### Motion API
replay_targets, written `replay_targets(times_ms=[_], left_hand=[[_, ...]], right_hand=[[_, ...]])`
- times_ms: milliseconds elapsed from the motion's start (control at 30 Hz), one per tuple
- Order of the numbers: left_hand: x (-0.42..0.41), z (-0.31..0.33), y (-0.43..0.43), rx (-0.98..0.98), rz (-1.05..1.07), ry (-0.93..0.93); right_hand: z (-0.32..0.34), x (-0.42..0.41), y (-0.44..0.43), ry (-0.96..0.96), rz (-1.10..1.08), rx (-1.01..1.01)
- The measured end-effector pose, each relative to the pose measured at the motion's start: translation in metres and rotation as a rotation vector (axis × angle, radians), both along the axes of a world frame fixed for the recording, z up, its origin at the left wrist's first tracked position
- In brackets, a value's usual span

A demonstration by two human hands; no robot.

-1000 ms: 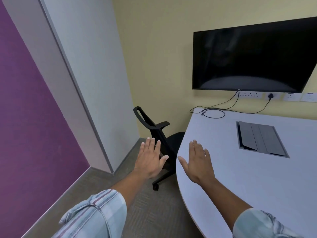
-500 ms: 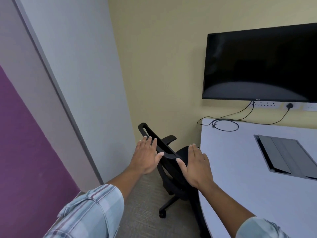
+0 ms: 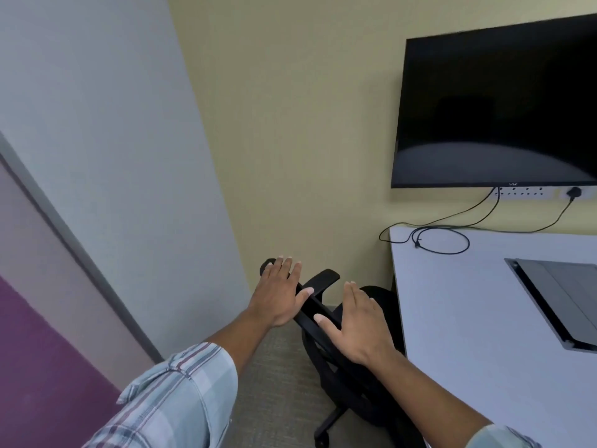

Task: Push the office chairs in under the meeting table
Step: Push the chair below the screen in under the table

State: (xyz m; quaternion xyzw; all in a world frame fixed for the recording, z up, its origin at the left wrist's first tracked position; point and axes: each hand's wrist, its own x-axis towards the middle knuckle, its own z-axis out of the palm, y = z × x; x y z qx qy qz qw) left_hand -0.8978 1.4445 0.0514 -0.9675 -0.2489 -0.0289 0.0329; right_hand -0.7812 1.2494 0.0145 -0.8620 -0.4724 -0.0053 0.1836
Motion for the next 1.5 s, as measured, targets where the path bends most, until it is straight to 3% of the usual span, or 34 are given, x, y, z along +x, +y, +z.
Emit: replay_targets(times_ms=[300, 467, 567, 867, 1233, 1500], left_hand=[[0.030, -0.018, 0.102, -0.073, -0.137, 0.088], [0.041, -0.042, 0.143, -0.120, -0.337, 0.148], [0.043, -0.065, 0.160, -0.100, -0.494, 0.139], [0.059, -0.091, 0.197, -0.145, -0.704, -0.203], [0.087, -0.086, 0.264, -0.158, -0.900, -0.196], [0.108, -0.086, 0.310, -0.196, -1.028, -0.158]], right_hand=[[-0.020, 0.017, 0.037, 0.242, -0.014, -0.293], [-0.026, 0.015, 0.039, 0.335, -0.030, -0.413], [-0.025, 0.006, 0.037, 0.395, -0.087, -0.419], [-0.011, -0.019, 0.056, 0.545, -0.195, -0.409], [-0.015, -0.057, 0.123, 0.534, -0.300, -0.390], [-0.025, -0.082, 0.175, 0.628, -0.404, -0.372]])
